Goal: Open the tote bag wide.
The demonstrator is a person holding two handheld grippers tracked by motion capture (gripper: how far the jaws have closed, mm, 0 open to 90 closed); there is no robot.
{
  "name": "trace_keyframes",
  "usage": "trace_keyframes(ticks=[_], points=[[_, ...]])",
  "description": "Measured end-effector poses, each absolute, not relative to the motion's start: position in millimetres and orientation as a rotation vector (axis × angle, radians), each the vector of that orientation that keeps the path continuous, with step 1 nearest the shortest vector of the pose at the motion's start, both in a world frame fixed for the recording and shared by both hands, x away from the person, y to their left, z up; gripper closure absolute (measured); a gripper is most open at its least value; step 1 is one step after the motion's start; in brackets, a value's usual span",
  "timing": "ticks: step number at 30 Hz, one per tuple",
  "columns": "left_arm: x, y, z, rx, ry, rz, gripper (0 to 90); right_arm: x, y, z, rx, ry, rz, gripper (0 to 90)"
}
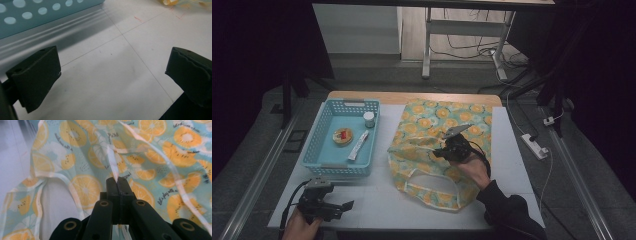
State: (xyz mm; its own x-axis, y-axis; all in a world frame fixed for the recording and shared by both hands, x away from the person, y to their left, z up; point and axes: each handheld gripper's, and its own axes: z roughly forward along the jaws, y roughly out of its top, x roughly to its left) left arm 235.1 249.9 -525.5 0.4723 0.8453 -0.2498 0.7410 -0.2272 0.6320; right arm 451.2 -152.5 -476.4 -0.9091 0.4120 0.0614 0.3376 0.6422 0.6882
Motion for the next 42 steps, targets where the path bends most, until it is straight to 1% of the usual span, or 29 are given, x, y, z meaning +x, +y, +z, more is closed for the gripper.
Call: trace_keyframes(ticks=[22,42], points=[[237,250,-526,2.012,1.32,0.18,0.0,458,-160,-442,0.648,2.643,1.281,90.0],[238,251,-527,2.007,1.319,0.154,0.0,465,-161,-421,0.658,2.571,1.36,90.0]])
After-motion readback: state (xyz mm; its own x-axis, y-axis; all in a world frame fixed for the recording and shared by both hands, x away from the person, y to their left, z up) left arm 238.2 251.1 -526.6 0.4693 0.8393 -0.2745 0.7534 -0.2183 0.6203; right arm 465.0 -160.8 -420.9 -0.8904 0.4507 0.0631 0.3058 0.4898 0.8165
